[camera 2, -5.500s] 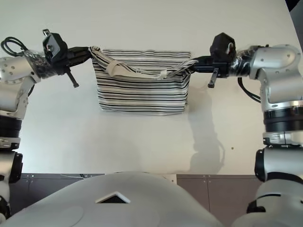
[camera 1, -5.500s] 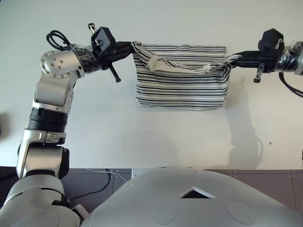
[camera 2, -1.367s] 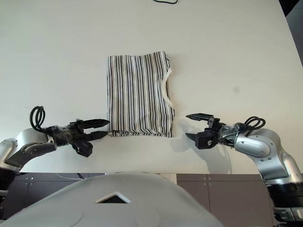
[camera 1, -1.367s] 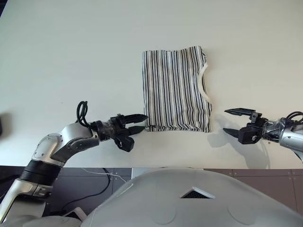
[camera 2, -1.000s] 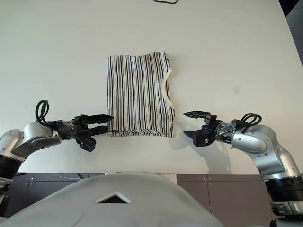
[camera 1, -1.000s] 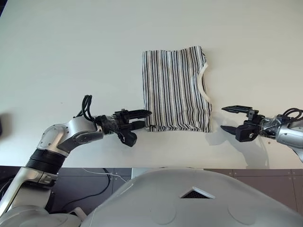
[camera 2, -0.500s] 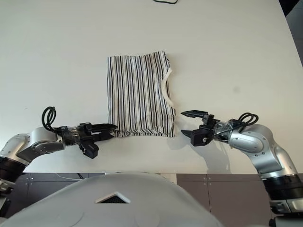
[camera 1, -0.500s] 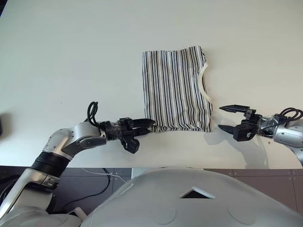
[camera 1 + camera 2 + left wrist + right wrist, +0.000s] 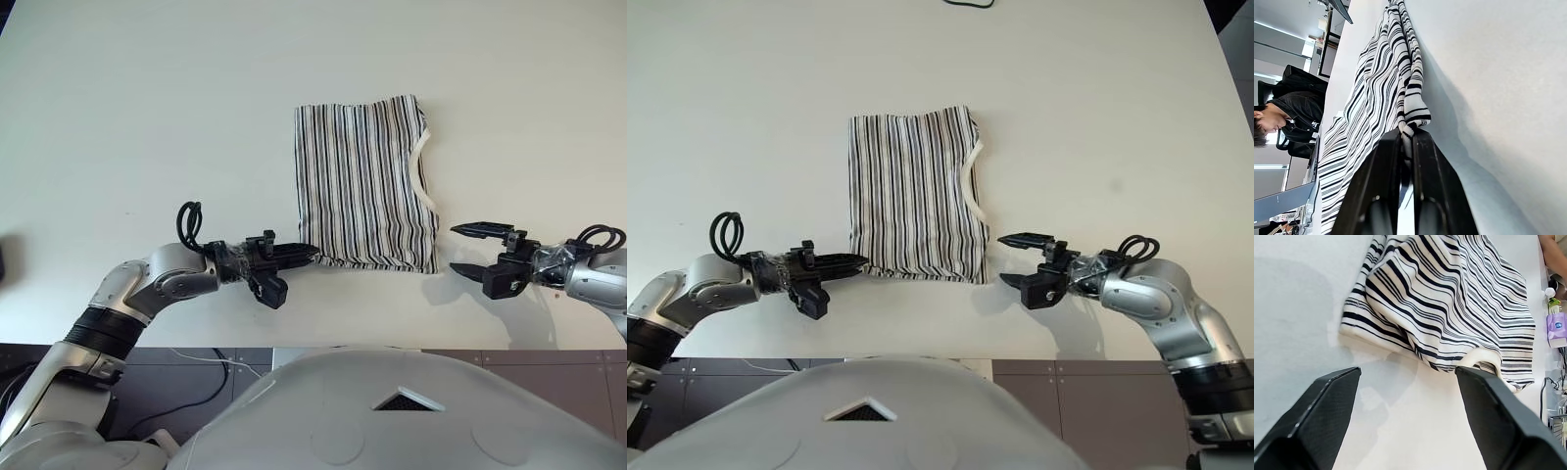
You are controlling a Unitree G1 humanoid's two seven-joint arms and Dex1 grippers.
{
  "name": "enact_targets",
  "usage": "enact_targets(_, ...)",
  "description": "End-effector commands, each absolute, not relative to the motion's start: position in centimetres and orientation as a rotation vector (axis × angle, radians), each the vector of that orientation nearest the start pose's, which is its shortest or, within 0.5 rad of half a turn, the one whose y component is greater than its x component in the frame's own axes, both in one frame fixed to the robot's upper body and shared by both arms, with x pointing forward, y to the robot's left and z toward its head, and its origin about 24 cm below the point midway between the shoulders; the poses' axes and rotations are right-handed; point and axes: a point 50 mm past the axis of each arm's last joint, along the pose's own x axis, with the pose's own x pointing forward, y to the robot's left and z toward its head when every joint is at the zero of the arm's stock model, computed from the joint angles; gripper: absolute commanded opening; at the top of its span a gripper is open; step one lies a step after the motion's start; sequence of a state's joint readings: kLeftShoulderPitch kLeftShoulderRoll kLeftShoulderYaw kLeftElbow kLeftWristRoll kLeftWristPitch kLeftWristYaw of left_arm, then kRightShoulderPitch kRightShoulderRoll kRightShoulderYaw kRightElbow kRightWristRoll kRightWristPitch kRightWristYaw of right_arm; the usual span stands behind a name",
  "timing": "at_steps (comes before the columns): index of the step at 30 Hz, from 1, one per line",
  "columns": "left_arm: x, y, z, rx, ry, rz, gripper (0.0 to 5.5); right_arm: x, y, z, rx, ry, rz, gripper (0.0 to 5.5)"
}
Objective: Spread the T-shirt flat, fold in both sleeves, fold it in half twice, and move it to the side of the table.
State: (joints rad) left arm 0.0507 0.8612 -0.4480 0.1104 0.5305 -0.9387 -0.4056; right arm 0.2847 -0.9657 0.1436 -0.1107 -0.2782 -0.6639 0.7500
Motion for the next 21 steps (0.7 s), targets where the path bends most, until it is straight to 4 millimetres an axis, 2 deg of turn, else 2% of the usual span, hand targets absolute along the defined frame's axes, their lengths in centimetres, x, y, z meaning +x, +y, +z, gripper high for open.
enact_targets(1, 14.8, 18.4, 0.5, 1.163, -0.19, -1.525, 0.15, 14.7, -22.4, 4.8, -1.256, 0.043, 1.42, 3.58)
enact_targets(7, 15.2, 18.5, 0.7, 1.165, -0.194, -1.551, 0.14, 13.8, -21.4, 2.7, -1.296, 0.0, 1.437, 3.58)
enact_targets(12, 15.5, 18.8, 0.7, 1.172, -0.19, -1.575, 0.14, 14.0, -21.4, 0.8, -1.36, -0.017, 1.405, 3.58)
enact_targets(21, 16.0, 19.2, 0.9, 1.191, -0.196, -1.609, 0.14, 14.8, -23.5, -1.5, -1.513, -0.145, 1.334, 3.58)
